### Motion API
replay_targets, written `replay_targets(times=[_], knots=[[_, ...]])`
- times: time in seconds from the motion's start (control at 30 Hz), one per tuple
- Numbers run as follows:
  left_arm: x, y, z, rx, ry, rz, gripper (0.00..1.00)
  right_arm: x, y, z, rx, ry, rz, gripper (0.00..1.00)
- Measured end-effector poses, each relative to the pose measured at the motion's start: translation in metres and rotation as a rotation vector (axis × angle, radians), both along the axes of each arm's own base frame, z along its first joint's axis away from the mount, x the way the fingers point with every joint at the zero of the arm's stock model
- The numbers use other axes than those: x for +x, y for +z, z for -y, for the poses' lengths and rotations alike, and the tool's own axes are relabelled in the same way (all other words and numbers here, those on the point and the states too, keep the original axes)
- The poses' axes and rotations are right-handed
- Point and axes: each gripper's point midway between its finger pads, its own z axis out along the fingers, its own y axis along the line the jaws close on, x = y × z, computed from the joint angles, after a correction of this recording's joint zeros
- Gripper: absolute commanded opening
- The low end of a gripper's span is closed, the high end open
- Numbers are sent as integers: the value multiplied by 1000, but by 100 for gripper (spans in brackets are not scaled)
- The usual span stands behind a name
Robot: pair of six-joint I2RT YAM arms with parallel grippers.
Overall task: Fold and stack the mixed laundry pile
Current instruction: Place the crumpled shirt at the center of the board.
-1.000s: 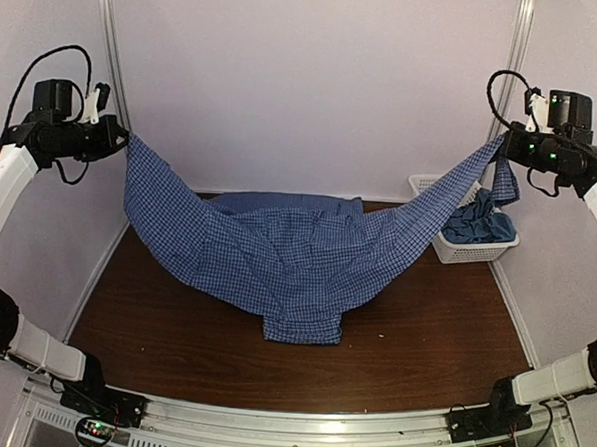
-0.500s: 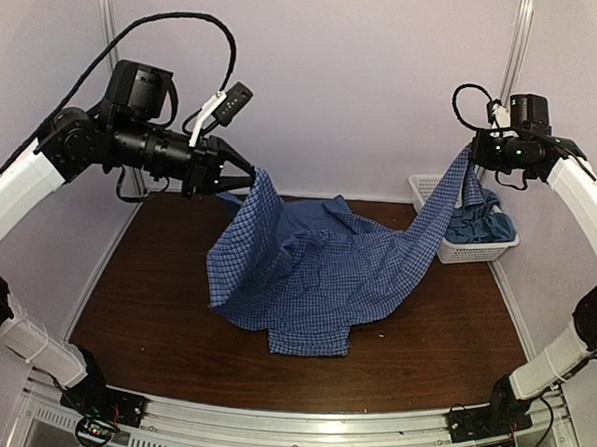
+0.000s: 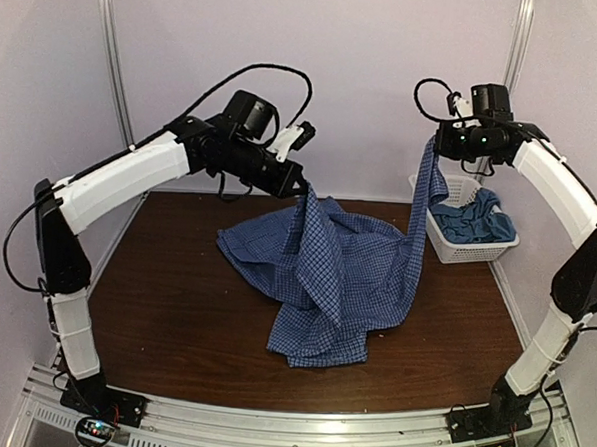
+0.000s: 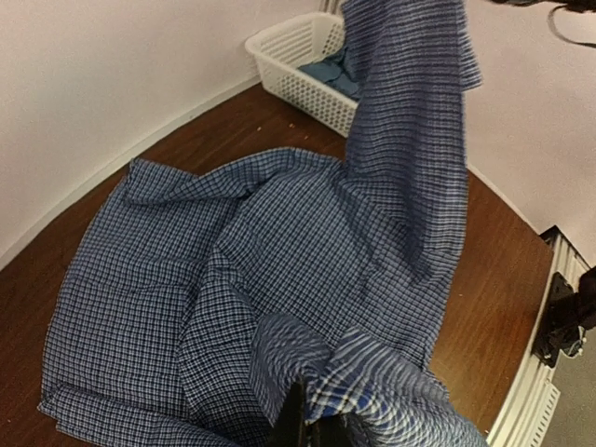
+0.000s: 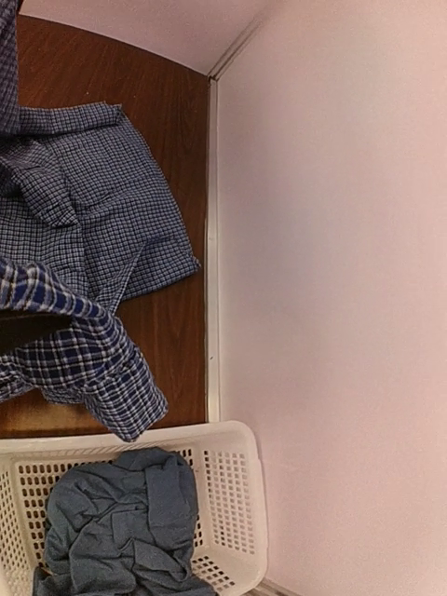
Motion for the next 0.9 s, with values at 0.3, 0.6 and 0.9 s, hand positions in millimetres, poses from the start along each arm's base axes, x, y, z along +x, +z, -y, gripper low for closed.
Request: replay_targets(times=[0.3, 0.6, 0.9], knots=[[110, -138, -64, 34, 284, -312, 59, 5, -51, -94, -68, 191, -86, 89], [146, -204, -183, 33, 569, -454, 60, -73, -143, -109, -164, 253, -300, 85], [177, -244, -165, 51, 563, -468, 67, -184, -197, -182, -129, 434, -382, 76]])
